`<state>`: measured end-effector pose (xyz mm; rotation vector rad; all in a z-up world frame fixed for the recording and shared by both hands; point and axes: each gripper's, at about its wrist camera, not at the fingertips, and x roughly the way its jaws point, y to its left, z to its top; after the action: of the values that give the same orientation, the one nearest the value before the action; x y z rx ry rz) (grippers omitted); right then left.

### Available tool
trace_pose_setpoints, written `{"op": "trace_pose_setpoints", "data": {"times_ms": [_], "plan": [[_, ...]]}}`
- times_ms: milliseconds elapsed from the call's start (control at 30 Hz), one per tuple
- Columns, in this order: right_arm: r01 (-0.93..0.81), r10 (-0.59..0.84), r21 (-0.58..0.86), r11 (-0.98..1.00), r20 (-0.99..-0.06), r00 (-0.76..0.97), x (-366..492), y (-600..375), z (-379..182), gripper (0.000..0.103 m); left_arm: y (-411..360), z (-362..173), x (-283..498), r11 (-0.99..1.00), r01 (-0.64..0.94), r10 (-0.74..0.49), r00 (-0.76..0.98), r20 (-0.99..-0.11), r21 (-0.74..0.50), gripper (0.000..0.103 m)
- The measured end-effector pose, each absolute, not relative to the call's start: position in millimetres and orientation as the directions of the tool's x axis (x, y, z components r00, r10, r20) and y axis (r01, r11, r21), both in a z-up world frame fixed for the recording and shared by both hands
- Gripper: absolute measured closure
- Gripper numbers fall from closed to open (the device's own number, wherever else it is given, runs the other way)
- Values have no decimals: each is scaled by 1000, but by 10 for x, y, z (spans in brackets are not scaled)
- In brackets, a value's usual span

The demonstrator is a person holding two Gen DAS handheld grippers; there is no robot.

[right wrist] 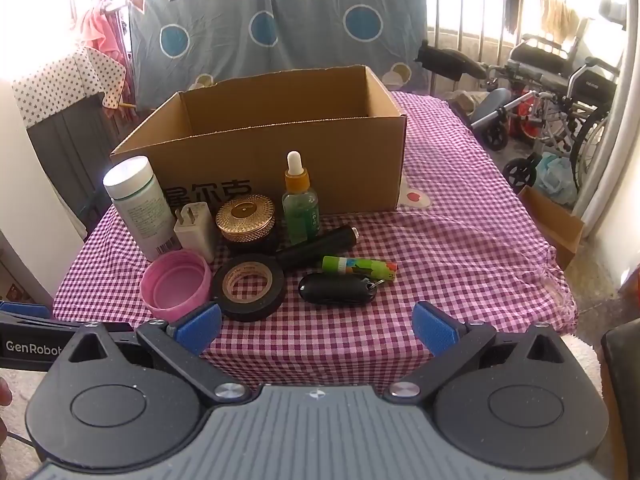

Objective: Organize rigid objects

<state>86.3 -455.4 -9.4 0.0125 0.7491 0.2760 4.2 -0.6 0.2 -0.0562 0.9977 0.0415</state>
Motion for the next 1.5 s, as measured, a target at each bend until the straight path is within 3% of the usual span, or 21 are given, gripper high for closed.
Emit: {"op": "trace_pose_setpoints", "data": {"times_ms": [1500], "plan": [[-235,244,106,966,-671,700,853,-4484,-180,0,3,-49,22,998,-55,3,532,-847,-31,0]]}}
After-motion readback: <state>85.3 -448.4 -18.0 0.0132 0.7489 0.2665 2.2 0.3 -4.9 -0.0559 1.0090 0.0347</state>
